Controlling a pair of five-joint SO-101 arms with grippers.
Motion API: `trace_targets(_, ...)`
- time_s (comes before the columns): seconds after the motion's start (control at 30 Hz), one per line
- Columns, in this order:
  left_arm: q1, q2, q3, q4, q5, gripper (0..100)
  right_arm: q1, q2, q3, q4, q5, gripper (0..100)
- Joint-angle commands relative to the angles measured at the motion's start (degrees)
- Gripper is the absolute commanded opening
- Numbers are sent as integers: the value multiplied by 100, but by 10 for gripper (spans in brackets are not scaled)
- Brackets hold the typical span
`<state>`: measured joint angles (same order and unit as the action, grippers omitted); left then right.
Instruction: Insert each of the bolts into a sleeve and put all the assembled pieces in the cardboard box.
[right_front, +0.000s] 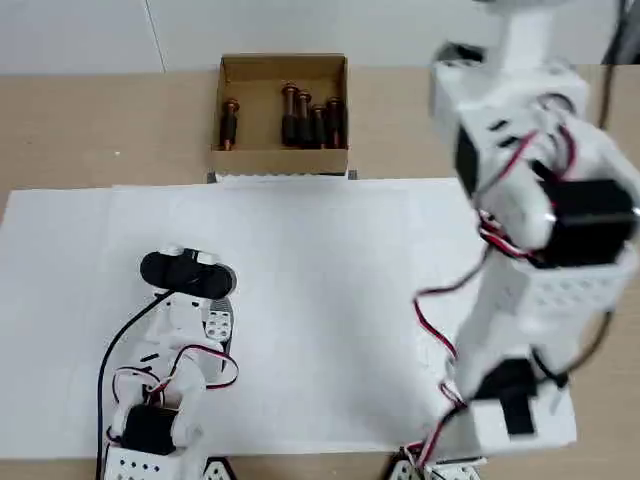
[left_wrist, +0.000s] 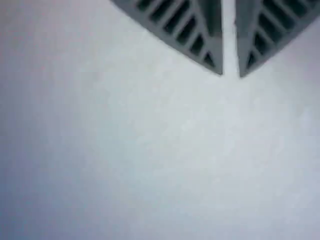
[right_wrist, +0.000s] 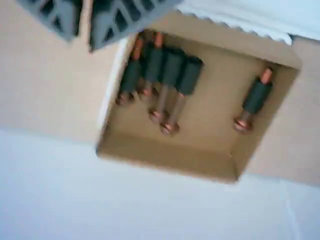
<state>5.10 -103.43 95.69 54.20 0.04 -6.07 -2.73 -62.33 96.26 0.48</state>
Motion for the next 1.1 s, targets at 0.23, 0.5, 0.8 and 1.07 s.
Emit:
trace_targets(0.23, -35, -62, -31, 0, -44, 6, 453, -1648, 2699, -75, 18, 3)
trace_targets(0.5, -35, -62, -31, 0, -44, 6, 435, -2571, 4721, -215, -448, 3)
trace_targets(0.8, -35, -62, -31, 0, -44, 6, 426, -4119, 7552, -1543, -589, 3)
trace_targets(1.07, -35, -62, -31, 0, -44, 6, 418, -5481, 10171, -3037, -580, 3)
